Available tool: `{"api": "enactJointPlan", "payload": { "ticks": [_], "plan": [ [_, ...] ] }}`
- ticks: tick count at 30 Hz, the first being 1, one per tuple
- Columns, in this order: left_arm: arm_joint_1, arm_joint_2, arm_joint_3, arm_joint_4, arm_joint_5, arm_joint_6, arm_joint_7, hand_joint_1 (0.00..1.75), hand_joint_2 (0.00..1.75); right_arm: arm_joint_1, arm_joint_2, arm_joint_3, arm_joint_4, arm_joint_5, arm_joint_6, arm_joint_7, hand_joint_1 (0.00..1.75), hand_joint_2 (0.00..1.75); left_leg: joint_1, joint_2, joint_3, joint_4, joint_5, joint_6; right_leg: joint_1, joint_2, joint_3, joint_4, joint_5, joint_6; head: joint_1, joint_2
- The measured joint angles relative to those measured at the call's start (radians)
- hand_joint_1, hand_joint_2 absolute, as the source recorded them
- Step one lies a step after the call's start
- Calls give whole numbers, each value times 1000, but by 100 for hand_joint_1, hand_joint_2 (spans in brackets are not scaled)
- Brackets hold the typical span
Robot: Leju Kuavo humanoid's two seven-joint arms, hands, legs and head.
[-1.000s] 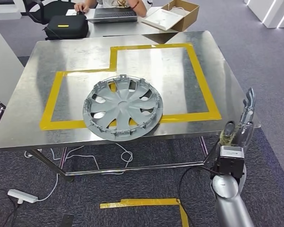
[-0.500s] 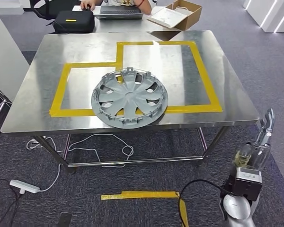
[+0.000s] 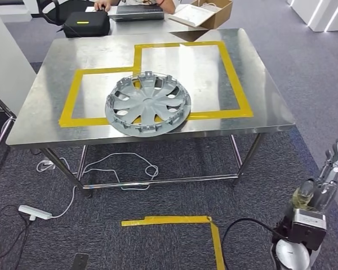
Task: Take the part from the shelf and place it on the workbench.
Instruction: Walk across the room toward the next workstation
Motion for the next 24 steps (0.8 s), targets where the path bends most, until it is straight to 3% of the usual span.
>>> {"api": "enactJointPlan", "payload": {
  "ticks": [2, 3, 4, 5, 6, 8, 10, 13, 14, 15, 17, 18, 19, 20, 21, 22, 24],
  "plan": [
    [2, 1, 1, 0, 3, -2, -1, 0, 0, 0, 1, -3, 0, -2, 0, 0, 0, 0, 1, -1, -28, 120, -107, -5, 2, -1, -21, 1, 22, -10, -4, 0],
    [2, 1, 2, 0, 5, -3, -1, 0, 0, 1, 1, -4, 1, -5, 0, 0, 0, 0, 1, -1, -37, 178, -139, -6, 4, -1, -34, 2, 34, -11, -4, 0],
    [2, 1, 4, 0, 8, -3, -2, 0, 0, 3, 2, -6, 1, -10, 0, -1, 0, 0, 1, 0, -34, 214, -146, -6, 6, -1, -48, 4, 45, -11, -4, 0],
    [2, 2, 6, 0, 11, -4, -3, 0, 0, 5, 2, -8, 1, -16, 0, -1, 0, 0, 0, 0, -16, 215, -131, -4, 9, -1, -63, 6, 56, -10, -4, 0],
    [2, 2, 8, 0, 13, -4, -4, 0, 0, 7, 3, -10, 1, -22, 0, -2, 0, 0, -1, -1, 19, 182, -105, 0, 10, -1, -77, 9, 65, -8, -4, 0],
    [2, 5, 13, 0, 16, -4, -7, 0, 0, 10, 5, -15, 1, -32, 0, -3, 0, 0, -6, -1, 119, 49, -68, 14, 14, -1, -101, 18, 79, -3, -4, 0],
    [0, 6, 16, 0, 17, -4, -8, 0, 0, 12, 7, -18, 0, -37, 0, -4, 0, 0, -11, -1, 184, -55, -70, 25, 17, -2, -117, 27, 94, 5, -3, 0],
    [3, 5, 19, 0, 18, -4, -9, 0, 0, 15, 8, -24, 0, -38, 0, -5, 0, 0, -13, 1, 179, -82, -61, 41, 14, -2, -130, 30, 110, 21, -3, 0],
    [4, 4, 20, 0, 18, -4, -9, 0, 0, 17, 8, -26, 0, -39, 0, -5, 0, 0, -12, 3, 171, -84, -50, 49, 12, 0, -140, 44, 91, 27, -2, 0],
    [4, 3, 21, 0, 18, -4, -9, 0, 0, 19, 8, -29, 0, -39, 0, -5, 0, 0, -9, 5, 160, -86, -37, 56, 11, 2, -154, 75, 55, 32, 0, 0],
    [3, 4, 22, 0, 19, -4, -9, 0, 0, 22, 9, -32, 0, -40, 0, -5, 0, 0, -8, 7, 131, -85, -13, 62, 5, 3, -191, 193, -46, 42, 4, 0],
    [3, 4, 22, 0, 19, -4, -9, 0, 0, 23, 9, -33, 0, -41, 0, -5, 0, 0, -8, 7, 115, -85, -1, 62, 3, 3, -203, 257, -80, 46, 5, 0],
    [3, 4, 23, 0, 19, -4, -9, 0, 0, 24, 9, -34, 1, -41, 1, -5, 0, 0, -8, 7, 98, -84, 12, 61, 1, 3, -206, 303, -90, 50, 5, 0],
    [4, 4, 23, 0, 19, -4, -9, 0, 0, 24, 9, -36, 1, -42, 1, -5, 0, 0, -8, 8, 81, -82, 24, 58, -1, 3, -193, 318, -77, 53, 5, 0],
    [4, 3, 23, 0, 19, -4, -9, 0, 0, 25, 9, -37, 1, -44, 3, -5, 0, 0, -8, 8, 66, -81, 36, 56, -3, 3, -162, 296, -49, 54, 5, 0],
    [4, 3, 24, 0, 20, -4, -9, 0, 0, 25, 10, -38, 1, -47, 5, -5, 0, 0, -8, 8, 52, -80, 47, 52, -4, 3, -112, 241, -22, 54, 5, 0],
    [3, 3, 24, 0, 22, -4, -8, 0, 0, 25, 11, -38, 1, -52, 8, -5, 0, 0, -10, 7, 31, -75, 65, 42, -4, 3, 9, 85, -15, 49, 4, 0]
  ]
}}
